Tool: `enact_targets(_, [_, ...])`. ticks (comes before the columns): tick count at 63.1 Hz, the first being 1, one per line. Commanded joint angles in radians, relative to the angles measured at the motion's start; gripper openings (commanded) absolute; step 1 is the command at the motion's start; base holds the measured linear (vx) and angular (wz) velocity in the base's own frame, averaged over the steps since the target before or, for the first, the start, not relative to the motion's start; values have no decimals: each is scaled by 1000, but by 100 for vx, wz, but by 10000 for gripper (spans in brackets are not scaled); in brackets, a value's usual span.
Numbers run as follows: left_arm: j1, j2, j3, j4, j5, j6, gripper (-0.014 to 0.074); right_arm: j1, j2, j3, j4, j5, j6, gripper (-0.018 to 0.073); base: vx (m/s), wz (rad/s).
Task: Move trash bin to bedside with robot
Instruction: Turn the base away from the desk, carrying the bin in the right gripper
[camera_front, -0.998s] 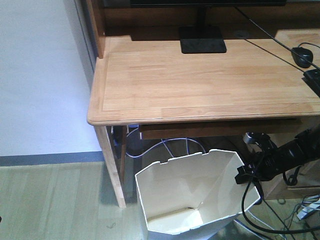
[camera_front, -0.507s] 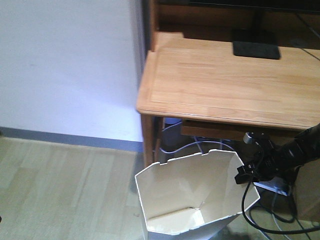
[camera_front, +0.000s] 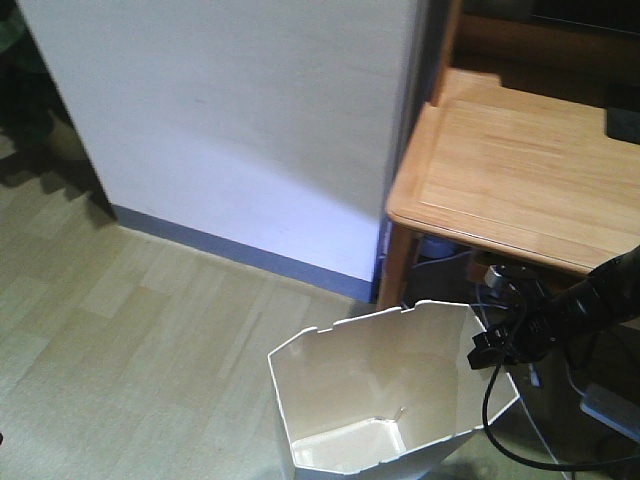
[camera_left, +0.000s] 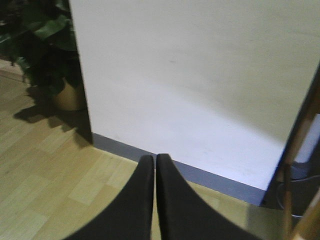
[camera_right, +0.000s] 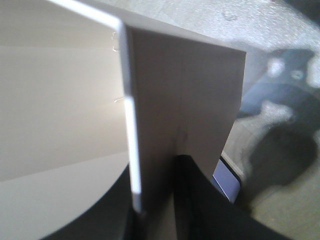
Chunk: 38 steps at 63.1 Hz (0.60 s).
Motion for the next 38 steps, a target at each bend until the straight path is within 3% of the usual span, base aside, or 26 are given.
enact_targets(1, [-3, -14, 3, -2, -66, -4, -6, -3, -74, -9, 56, 209, 4, -5, 0, 42])
enact_targets(38, [-3, -14, 3, -2, -66, -4, -6, -3, -74, -9, 56, 209, 4, -5, 5, 44])
